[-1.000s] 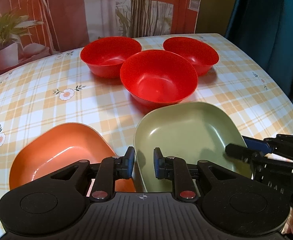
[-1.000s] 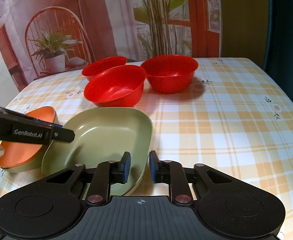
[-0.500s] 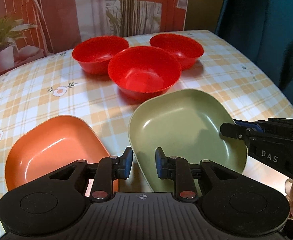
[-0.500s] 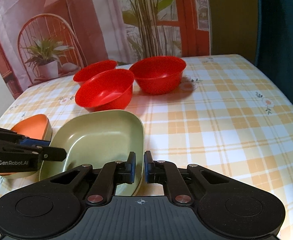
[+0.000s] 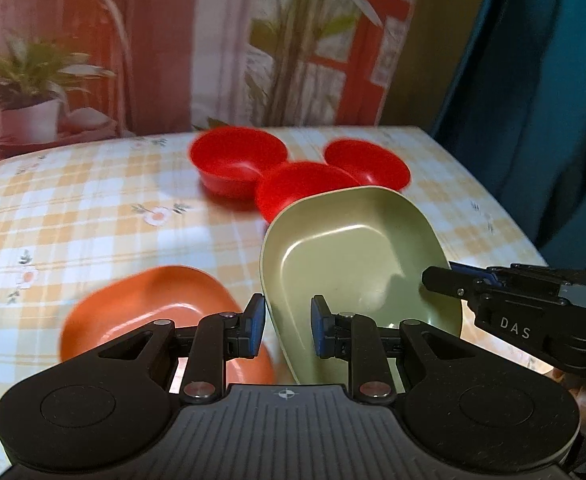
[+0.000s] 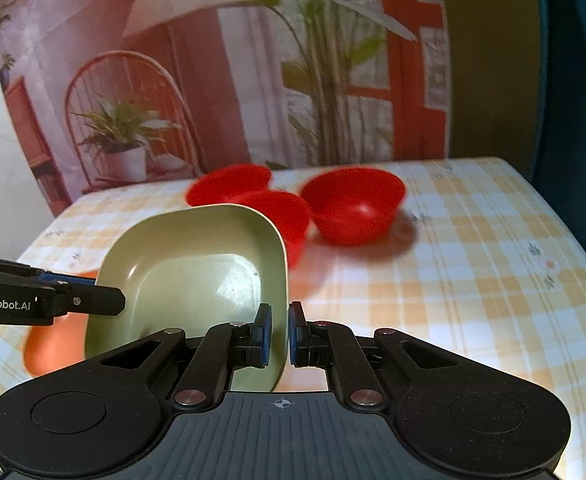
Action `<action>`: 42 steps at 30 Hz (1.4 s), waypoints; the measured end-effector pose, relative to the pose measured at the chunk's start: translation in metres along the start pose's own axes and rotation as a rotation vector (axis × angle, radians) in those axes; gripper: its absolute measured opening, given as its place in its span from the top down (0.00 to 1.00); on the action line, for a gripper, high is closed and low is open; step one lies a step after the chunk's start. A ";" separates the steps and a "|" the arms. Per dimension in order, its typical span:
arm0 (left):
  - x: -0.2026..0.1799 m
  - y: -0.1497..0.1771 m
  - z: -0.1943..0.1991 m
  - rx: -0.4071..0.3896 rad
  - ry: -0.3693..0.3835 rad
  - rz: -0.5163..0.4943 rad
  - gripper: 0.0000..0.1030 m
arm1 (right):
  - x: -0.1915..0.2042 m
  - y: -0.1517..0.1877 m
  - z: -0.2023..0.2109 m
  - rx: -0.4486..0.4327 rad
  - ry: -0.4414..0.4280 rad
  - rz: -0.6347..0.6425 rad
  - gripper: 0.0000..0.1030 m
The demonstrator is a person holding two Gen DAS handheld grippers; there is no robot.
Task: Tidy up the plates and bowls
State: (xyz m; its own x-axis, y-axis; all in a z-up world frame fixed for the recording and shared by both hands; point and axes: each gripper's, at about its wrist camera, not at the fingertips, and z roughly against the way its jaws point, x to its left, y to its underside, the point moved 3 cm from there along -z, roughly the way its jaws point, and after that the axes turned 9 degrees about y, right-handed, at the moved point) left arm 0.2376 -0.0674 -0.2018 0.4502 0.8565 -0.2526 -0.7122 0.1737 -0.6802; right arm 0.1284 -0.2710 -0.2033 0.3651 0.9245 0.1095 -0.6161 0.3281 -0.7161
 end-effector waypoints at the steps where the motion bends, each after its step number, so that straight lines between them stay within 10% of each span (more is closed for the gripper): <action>1: 0.004 -0.001 0.005 -0.012 -0.005 0.017 0.76 | 0.006 -0.005 -0.001 -0.003 -0.014 0.007 0.92; 17: 0.086 0.015 0.054 -0.060 -0.198 0.209 0.76 | 0.118 -0.023 -0.045 0.064 -0.191 0.171 0.92; 42: 0.104 0.040 0.036 0.003 -0.236 0.207 0.76 | 0.137 0.004 -0.056 0.081 -0.142 0.273 0.88</action>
State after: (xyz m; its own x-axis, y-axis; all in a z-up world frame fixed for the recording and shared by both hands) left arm 0.2365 0.0462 -0.2312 0.1585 0.9629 -0.2183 -0.7773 -0.0146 -0.6289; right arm 0.2150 -0.1541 -0.2303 0.0809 0.9965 0.0195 -0.7335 0.0728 -0.6758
